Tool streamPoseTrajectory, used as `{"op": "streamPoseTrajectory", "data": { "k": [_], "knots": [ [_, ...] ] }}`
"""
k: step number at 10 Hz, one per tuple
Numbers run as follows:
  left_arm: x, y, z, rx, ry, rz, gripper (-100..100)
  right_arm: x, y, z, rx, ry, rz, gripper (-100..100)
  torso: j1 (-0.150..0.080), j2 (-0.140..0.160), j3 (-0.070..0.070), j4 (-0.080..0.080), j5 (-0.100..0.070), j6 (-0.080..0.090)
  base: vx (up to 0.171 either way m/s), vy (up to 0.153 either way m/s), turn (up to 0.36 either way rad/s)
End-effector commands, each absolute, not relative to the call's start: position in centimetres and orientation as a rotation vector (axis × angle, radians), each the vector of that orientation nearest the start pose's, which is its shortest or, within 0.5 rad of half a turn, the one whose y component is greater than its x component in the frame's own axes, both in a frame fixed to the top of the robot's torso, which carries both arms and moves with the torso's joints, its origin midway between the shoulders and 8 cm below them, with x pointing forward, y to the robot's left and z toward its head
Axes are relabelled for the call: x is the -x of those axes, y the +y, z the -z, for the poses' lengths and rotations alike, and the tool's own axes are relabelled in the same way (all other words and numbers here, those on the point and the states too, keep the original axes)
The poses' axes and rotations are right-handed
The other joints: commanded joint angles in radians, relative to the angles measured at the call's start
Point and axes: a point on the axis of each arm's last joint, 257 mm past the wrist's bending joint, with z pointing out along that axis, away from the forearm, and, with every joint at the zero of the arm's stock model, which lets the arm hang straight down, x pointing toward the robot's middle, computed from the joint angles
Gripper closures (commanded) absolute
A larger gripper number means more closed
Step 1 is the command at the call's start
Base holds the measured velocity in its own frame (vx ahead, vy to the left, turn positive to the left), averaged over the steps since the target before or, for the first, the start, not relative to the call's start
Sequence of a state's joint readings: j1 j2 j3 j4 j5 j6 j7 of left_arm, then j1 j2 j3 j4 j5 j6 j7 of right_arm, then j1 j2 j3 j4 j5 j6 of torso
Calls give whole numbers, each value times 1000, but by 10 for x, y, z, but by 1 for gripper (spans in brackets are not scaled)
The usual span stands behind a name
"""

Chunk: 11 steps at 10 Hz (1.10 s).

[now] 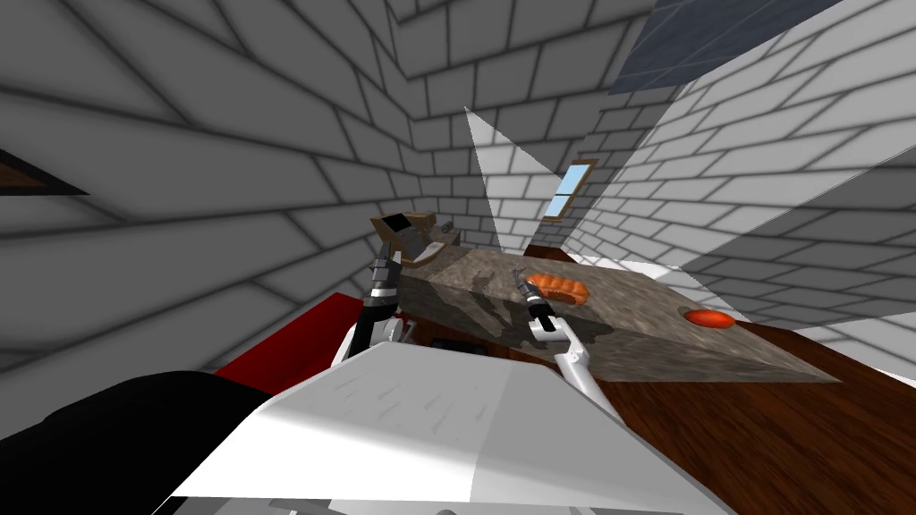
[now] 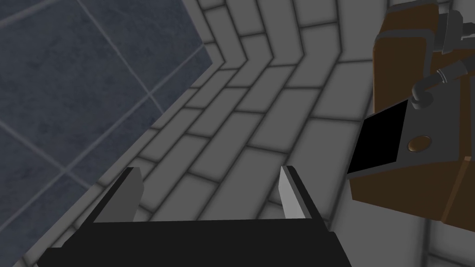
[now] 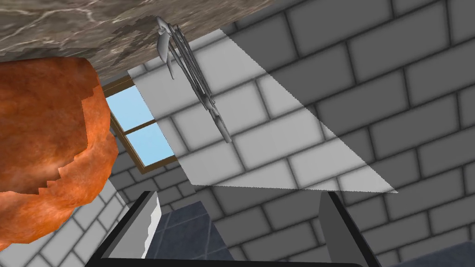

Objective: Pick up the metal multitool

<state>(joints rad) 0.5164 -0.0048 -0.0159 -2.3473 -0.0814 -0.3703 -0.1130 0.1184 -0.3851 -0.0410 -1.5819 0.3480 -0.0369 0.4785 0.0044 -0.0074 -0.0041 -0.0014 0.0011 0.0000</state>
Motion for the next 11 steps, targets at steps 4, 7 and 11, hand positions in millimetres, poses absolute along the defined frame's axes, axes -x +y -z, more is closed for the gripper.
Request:
{"op": "streamPoseTrajectory", "data": {
  "k": [4, 7, 11],
  "knots": [
    [-352, 270, -24, 629, 733, 1134, 0, -508, -409, 271, -294, 1694, -86, -100, -3, 3, 2, 1, -1, 0, 72, 41, 25],
    [-352, 270, -23, 629, 733, 1134, 0, -508, -436, 282, -263, 1744, 14, -100, 0, 0, 0, 0, 0, 0, 107, 64, 42],
    [-352, 270, -24, 629, 733, 1134, 0, -506, -482, 288, -210, 1799, 171, -100, -1, 2, 1, 0, 0, 0, 76, 59, 40]
  ]
}}
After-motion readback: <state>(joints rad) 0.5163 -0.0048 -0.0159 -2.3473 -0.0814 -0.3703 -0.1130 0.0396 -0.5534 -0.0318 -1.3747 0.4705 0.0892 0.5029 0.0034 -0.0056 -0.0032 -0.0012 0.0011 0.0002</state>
